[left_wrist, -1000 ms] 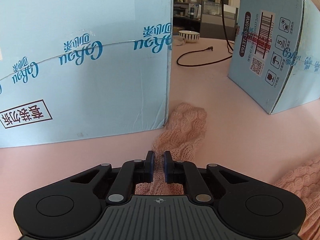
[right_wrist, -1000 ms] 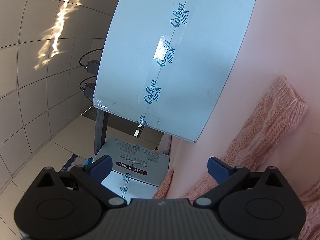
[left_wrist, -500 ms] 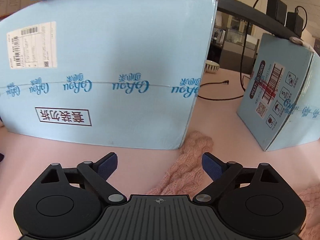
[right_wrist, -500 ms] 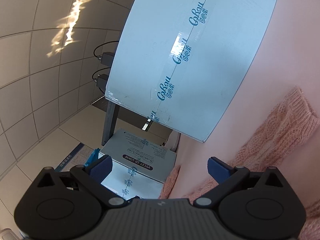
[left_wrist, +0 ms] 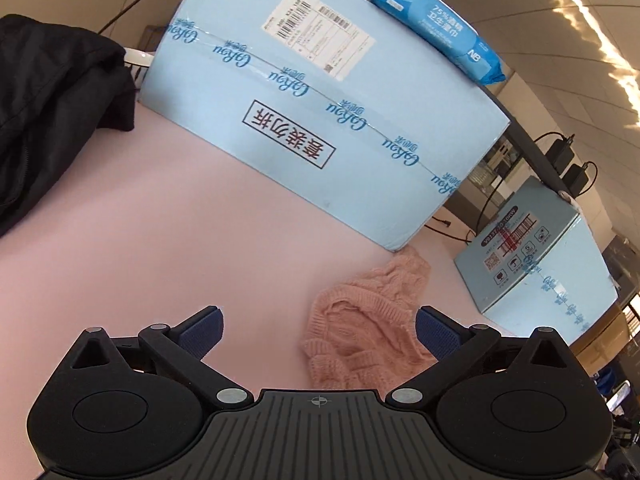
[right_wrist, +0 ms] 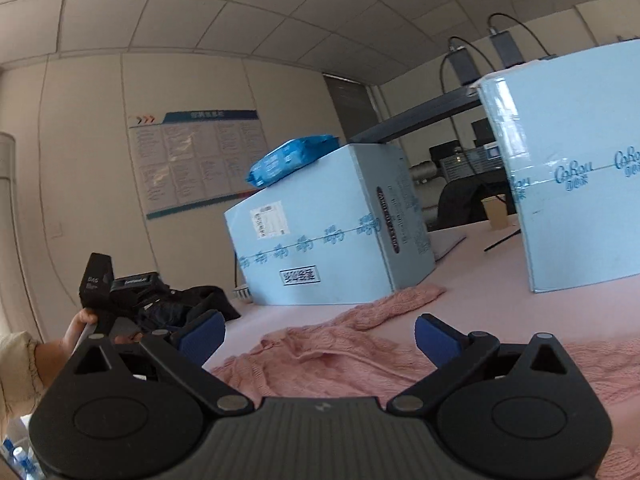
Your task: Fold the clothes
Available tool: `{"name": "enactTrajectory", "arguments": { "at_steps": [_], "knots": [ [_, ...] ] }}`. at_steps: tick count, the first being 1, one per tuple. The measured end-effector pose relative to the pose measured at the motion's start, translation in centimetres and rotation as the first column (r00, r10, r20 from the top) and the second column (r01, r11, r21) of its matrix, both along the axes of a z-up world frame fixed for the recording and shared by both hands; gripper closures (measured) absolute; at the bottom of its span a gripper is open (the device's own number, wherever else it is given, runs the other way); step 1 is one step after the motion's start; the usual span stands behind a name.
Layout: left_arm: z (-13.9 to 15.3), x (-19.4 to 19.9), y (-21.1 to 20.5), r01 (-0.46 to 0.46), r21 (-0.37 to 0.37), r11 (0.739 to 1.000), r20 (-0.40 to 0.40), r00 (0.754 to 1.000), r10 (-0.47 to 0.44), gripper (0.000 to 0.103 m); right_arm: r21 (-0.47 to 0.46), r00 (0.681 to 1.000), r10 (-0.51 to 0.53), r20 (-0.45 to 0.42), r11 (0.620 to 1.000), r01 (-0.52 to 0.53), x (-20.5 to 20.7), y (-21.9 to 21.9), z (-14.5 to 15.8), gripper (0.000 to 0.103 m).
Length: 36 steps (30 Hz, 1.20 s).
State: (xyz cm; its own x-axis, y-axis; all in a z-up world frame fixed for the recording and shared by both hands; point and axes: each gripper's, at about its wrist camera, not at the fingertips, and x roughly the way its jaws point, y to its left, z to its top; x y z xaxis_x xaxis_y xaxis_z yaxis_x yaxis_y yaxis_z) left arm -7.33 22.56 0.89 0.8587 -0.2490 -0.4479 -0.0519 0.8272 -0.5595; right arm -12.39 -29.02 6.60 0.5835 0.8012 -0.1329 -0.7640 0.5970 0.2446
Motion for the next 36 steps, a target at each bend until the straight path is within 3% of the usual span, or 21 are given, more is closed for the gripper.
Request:
{"name": "enactTrajectory", "arguments": {
  "at_steps": [4, 9, 14, 17, 20, 22, 25, 26, 31, 36],
  "knots": [
    [-2.7, -1.0, 1.9, -0.041, -0.091, 0.995, 0.107, 0.993, 0.05, 0.0, -0.173, 0.959, 0.275, 0.061, 0.95, -0.261, -4.6, 5.9, 0.8, 0.0],
    [-2.4, -0.9, 1.9, -0.045, -0.092, 0.995, 0.111, 0.992, 0.055, 0.0, -0.418, 0.83, 0.548, 0.104, 0.781, -0.464, -10.6, 11.4, 0.4, 0.003],
    [-2.7, -1.2, 2.4, -0.036, -0.114, 0.993, 0.128, 0.99, 0.05, 0.0, -0.528, 0.771, 0.629, 0.095, 0.689, -0.497, -12.9, 13.7, -0.3, 0.008],
    [-2.9, -1.5, 2.4, -0.035, -0.112, 0.993, 0.128, 0.991, 0.05, 0.0, -0.629, 0.747, 0.646, 0.154, 0.648, -0.43, -13.5, 15.1, -0.6, 0.008],
    [-3.0, -1.7, 2.4, -0.036, -0.113, 0.993, 0.13, 0.99, 0.05, 0.0, -0.718, 0.695, 0.69, 0.203, 0.587, -0.373, -14.7, 16.1, -1.4, 0.012],
    [-3.0, -1.7, 2.4, -0.036, -0.115, 0.993, 0.13, 0.99, 0.051, 0.0, -0.741, 0.669, 0.708, 0.227, 0.571, -0.352, -15.2, 16.5, -1.7, 0.015],
    [-3.1, -1.5, 2.3, -0.036, -0.116, 0.993, 0.131, 0.99, 0.052, 0.0, -0.773, 0.654, 0.715, 0.245, 0.551, -0.313, -15.7, 17.4, -2.2, 0.026],
    [-3.0, -1.7, 2.5, -0.036, -0.117, 0.992, 0.131, 0.99, 0.051, 0.0, -0.782, 0.653, 0.717, 0.244, 0.544, -0.306, -15.7, 17.4, -2.5, 0.033],
    [-3.1, -1.7, 2.5, -0.034, -0.118, 0.992, 0.131, 0.99, 0.05, 0.0, -0.77, 0.662, 0.72, 0.21, 0.538, -0.342, -15.0, 16.9, -3.0, 0.04],
    [-3.1, -1.6, 2.5, -0.034, -0.117, 0.993, 0.131, 0.99, 0.049, 0.0, -0.746, 0.674, 0.718, 0.176, 0.543, -0.384, -14.1, 17.0, -3.1, 0.054]
  ]
}}
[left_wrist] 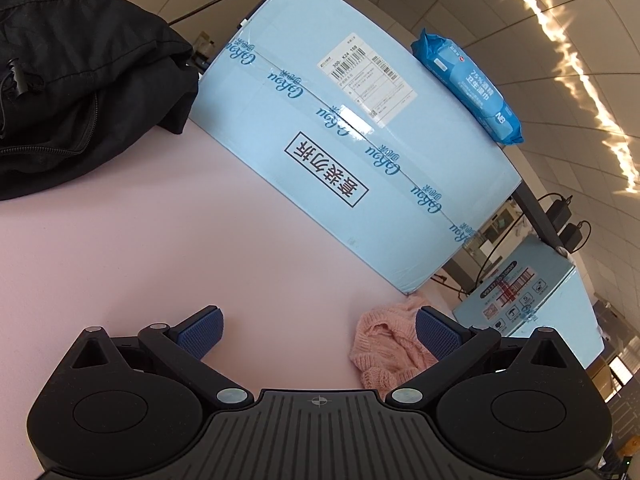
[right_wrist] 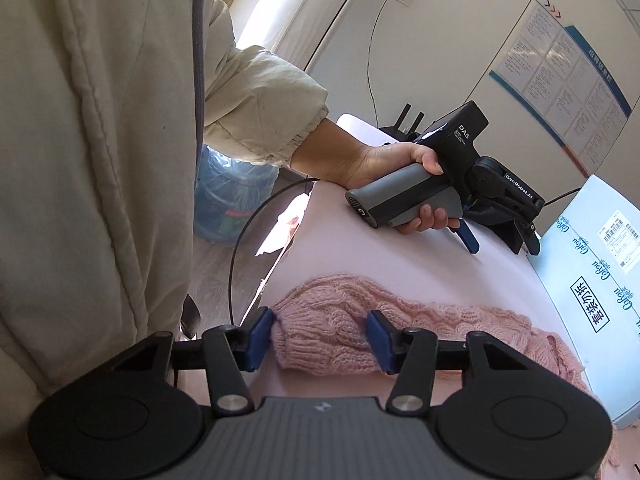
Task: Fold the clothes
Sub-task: 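Grasp a sweater sleeve cuff with the right gripper and lift it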
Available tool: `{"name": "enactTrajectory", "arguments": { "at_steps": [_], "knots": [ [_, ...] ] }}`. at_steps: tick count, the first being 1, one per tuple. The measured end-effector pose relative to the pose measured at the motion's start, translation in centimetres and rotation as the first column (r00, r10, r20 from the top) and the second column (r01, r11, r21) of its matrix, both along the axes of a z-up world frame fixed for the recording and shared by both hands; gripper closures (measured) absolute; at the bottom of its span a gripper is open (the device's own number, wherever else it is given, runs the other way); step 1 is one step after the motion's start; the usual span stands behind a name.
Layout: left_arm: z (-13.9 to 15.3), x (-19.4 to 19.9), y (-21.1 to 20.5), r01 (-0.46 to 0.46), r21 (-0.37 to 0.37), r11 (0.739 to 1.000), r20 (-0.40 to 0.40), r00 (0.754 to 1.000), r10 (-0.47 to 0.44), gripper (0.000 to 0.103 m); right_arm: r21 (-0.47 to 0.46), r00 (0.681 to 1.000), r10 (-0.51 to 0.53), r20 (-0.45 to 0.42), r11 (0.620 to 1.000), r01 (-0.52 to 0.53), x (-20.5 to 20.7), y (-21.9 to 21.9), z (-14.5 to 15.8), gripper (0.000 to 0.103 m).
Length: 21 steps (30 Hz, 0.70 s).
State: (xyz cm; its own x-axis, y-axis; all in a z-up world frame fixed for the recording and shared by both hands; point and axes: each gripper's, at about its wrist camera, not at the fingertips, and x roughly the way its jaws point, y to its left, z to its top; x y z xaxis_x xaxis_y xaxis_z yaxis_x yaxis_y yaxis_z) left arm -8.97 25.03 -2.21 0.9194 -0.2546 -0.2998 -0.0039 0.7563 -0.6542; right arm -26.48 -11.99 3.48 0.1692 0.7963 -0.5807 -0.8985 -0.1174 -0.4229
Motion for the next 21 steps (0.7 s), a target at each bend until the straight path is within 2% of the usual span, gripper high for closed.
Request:
{"name": "enactTrajectory", "arguments": {
  "at_steps": [4, 6, 8, 13, 18, 21],
  "knots": [
    [0.0, -0.1, 0.1, 0.005, -0.002, 1.0, 0.002, 1.0, -0.005, 0.0, 0.02, 0.999, -0.008, -0.053, 1.0, 0.009, 0.9, 0.2, 0.3, 0.066],
    [0.0, -0.2, 0.1, 0.007, -0.006, 1.0, 0.005, 1.0, -0.007, 0.0, 0.044, 0.998, -0.027, -0.06, 0.999, 0.03, 1.2, 0.1, 0.5, 0.083],
    [0.0, -0.2, 0.2, 0.008, -0.008, 1.0, 0.007, 1.0, -0.008, 0.0, 0.074, 0.994, -0.053, -0.096, 0.995, 0.06, 1.9, -0.1, 1.0, 0.083],
    [0.0, -0.2, 0.2, 0.009, -0.006, 1.0, 0.004, 1.0, -0.009, 0.0, 0.135, 0.964, -0.07, -0.257, 0.985, 0.107, 3.8, -1.4, 2.3, 0.084],
    [0.0, -0.2, 0.2, 0.009, -0.005, 1.0, 0.003, 1.0, -0.009, 0.0, 0.198, 0.911, -0.028, -0.41, 0.973, 0.119, 5.1, -2.7, 3.9, 0.084],
    [0.0, -0.2, 0.2, 0.01, -0.004, 1.0, 0.003, 1.0, -0.01, 0.0, 0.204, 0.878, 0.018, -0.478, 0.975, 0.091, 5.6, -3.0, 4.4, 0.084]
  ]
}}
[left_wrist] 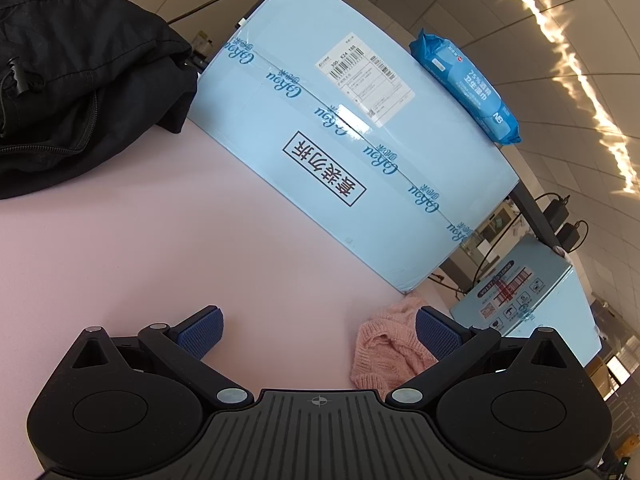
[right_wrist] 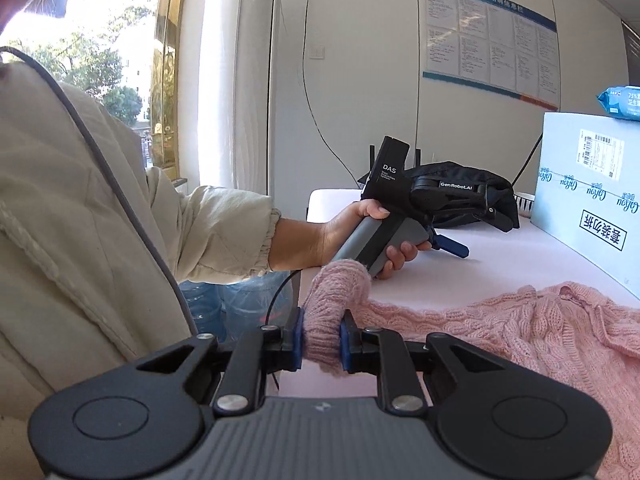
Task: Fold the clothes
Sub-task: 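Grasp a sweater sleeve cuff with the right gripper and lift it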
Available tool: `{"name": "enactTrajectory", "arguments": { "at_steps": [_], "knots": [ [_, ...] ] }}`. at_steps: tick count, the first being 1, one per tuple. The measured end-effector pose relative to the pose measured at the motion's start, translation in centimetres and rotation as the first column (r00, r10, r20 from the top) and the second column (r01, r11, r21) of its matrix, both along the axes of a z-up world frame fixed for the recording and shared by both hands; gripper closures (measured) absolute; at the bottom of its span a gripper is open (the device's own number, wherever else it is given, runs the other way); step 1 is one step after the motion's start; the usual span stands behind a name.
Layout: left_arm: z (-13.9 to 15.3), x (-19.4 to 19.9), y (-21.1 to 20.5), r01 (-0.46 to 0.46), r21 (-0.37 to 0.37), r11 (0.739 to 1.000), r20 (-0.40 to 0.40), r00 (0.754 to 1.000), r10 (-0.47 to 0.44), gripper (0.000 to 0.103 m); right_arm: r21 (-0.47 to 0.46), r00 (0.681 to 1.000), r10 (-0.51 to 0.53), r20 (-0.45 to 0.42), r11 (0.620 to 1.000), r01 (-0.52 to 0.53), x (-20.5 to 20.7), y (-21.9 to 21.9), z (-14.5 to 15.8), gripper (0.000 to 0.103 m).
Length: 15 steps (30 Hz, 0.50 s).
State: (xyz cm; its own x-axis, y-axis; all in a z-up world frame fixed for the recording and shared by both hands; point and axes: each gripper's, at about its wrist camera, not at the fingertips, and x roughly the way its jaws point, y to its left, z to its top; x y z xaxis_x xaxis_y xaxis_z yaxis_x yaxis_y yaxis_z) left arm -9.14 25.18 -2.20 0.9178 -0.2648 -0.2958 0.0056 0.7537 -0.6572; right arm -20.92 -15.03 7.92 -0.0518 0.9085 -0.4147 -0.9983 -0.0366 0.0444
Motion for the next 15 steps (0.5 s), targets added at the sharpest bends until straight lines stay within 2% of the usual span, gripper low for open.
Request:
{"name": "enactTrajectory", "arguments": {
  "at_steps": [4, 8, 13, 15],
  "knots": [
    [0.0, 0.0, 0.0, 0.0, -0.001, 1.0, 0.0, 1.0, 0.0, 0.0, 0.034, 0.999, -0.013, -0.05, 0.999, 0.015, 0.6, -0.3, 0.4, 0.084],
    [0.0, 0.0, 0.0, 0.0, -0.001, 1.0, 0.001, 1.0, 0.0, 0.0, 0.103, 0.984, -0.077, -0.161, 0.99, 0.094, 2.9, -1.4, 1.2, 0.084],
    [0.0, 0.0, 0.1, 0.001, -0.001, 1.0, 0.001, 1.0, -0.001, 0.0, 0.175, 0.944, -0.189, -0.27, 0.954, 0.242, 6.5, -3.4, 2.1, 0.084],
    [0.0, 0.0, 0.1, 0.001, 0.0, 1.0, -0.001, 1.0, -0.001, 0.0, 0.196, 0.913, -0.242, -0.329, 0.928, 0.316, 8.2, -4.4, 2.3, 0.084]
  ]
}}
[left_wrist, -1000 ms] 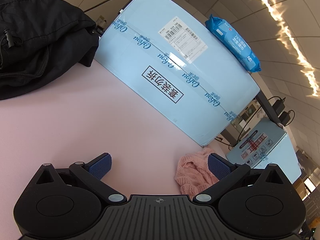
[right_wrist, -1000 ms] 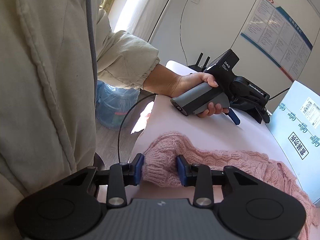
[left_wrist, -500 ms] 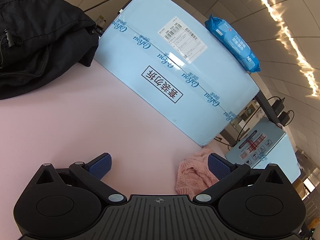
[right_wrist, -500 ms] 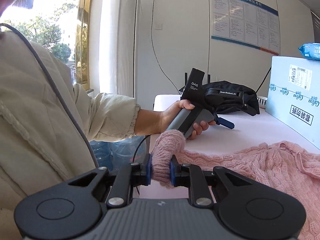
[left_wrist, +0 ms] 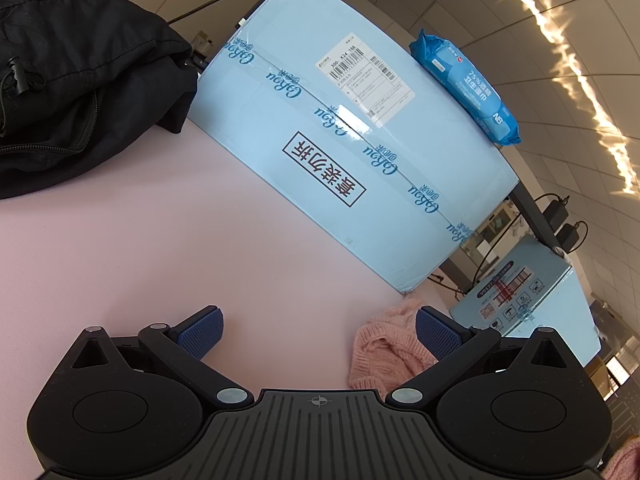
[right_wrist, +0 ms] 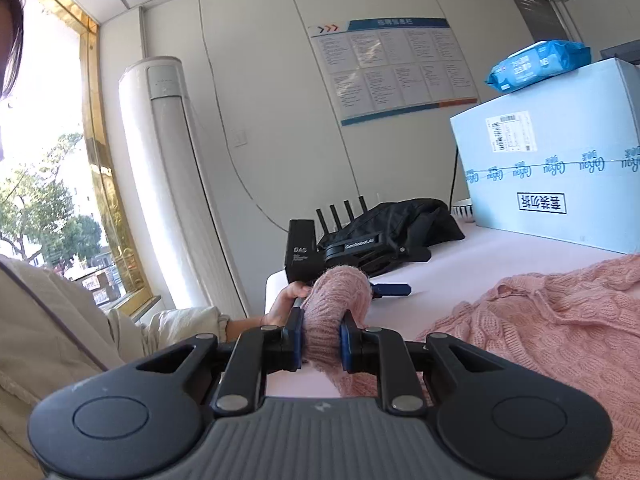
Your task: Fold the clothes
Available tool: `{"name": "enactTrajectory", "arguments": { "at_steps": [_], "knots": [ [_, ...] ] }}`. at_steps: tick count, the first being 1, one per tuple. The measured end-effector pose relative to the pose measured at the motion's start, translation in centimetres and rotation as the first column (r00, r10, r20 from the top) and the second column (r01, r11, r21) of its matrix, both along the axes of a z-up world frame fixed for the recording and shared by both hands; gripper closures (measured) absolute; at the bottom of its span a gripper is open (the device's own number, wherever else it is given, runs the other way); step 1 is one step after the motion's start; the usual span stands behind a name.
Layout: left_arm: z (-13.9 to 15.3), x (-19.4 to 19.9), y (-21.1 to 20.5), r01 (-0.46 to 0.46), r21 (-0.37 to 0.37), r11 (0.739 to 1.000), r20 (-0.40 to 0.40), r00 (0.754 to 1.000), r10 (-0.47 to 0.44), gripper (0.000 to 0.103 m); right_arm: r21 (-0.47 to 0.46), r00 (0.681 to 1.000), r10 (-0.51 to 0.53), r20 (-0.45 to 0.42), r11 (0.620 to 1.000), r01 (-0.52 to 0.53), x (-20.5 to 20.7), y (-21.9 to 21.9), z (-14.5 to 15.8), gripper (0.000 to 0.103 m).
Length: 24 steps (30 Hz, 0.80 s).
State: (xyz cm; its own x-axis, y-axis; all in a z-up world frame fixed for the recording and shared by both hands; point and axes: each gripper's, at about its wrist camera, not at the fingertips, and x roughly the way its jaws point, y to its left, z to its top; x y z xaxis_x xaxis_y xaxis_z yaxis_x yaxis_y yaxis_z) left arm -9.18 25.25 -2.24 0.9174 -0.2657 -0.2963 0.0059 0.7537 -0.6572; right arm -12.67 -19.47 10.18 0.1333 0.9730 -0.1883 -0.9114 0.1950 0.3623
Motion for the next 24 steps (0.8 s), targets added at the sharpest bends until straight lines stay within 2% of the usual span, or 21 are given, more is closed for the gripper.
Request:
{"name": "enactTrajectory", "arguments": {
  "at_steps": [4, 8, 10, 14, 17, 21, 24],
  "knots": [
    [0.0, 0.0, 0.0, 0.0, 0.002, 1.0, -0.002, 1.0, 0.0, 0.0, 0.049, 0.985, -0.14, -0.098, 0.988, 0.145, 3.1, -1.9, -0.4, 0.084],
    [0.0, 0.1, 0.0, 0.001, 0.0, 1.0, 0.0, 1.0, -0.001, 0.0, 0.066, 0.946, -0.252, -0.205, 0.96, 0.271, 6.3, -3.3, -1.7, 0.084],
    [0.0, 0.1, 0.0, 0.001, -0.001, 1.0, 0.0, 1.0, -0.001, 0.0, 0.068, 0.911, -0.313, -0.27, 0.937, 0.342, 7.8, -4.2, -2.7, 0.084],
    [0.0, 0.1, 0.0, 0.001, -0.001, 1.0, 0.0, 1.0, -0.001, 0.0, 0.051, 0.843, -0.419, -0.338, 0.886, 0.461, 10.1, -6.3, -4.1, 0.084],
    [0.0, 0.1, 0.0, 0.001, -0.001, 1.0, 0.0, 1.0, -0.001, 0.0, 0.033, 0.786, -0.458, -0.415, 0.856, 0.516, 11.3, -7.3, -5.5, 0.084],
    [0.0, 0.1, 0.0, 0.001, -0.002, 1.0, 0.001, 1.0, -0.001, 0.0, -0.023, 0.711, -0.523, -0.471, 0.812, 0.583, 12.6, -8.0, -7.1, 0.084],
    [0.0, 0.2, -0.1, 0.001, -0.002, 1.0, 0.001, 1.0, -0.001, 0.0, -0.062, 0.666, -0.551, -0.503, 0.791, 0.608, 13.1, -8.4, -8.0, 0.081]
  ]
}}
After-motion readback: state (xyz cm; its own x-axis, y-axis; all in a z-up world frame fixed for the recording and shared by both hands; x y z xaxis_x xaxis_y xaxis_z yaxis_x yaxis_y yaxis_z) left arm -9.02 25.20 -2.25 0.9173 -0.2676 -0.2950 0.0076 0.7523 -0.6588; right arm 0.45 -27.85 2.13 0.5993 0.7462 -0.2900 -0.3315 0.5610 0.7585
